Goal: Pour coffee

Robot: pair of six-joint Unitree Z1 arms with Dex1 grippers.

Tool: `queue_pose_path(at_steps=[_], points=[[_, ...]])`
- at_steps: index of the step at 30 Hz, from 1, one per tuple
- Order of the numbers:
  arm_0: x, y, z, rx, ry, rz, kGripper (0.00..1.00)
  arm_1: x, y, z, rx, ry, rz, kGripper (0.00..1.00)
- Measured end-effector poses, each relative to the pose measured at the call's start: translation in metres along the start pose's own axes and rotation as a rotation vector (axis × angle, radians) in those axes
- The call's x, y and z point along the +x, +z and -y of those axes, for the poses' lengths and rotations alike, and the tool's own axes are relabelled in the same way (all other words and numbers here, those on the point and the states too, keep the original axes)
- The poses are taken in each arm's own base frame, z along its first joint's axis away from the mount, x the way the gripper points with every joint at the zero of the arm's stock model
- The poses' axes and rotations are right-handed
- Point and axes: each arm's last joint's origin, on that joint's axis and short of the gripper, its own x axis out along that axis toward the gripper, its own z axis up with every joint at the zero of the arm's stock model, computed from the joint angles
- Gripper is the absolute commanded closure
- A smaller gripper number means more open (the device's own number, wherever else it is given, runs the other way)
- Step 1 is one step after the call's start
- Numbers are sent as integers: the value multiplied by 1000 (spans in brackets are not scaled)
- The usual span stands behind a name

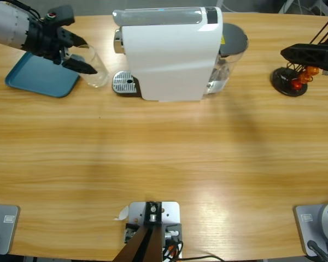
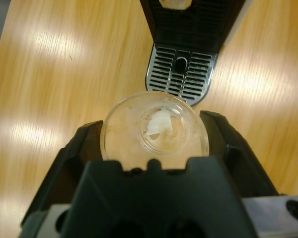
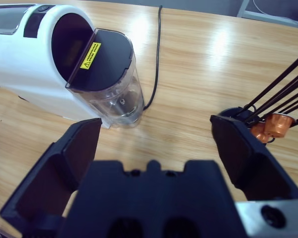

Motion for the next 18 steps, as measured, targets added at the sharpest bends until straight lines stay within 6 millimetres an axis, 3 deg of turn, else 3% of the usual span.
queue_pose_path(at_steps=[6,12,18], points=[[10,18,-10,33,8,28,1000,2,0,1,-6,1,-9,0],[30,26,-4,58,-36,22,1000,9,0,1,-9,-10,-31,0],[33,32,-2,73,-44,28,1000,11,0,1,-10,-15,-37,0]])
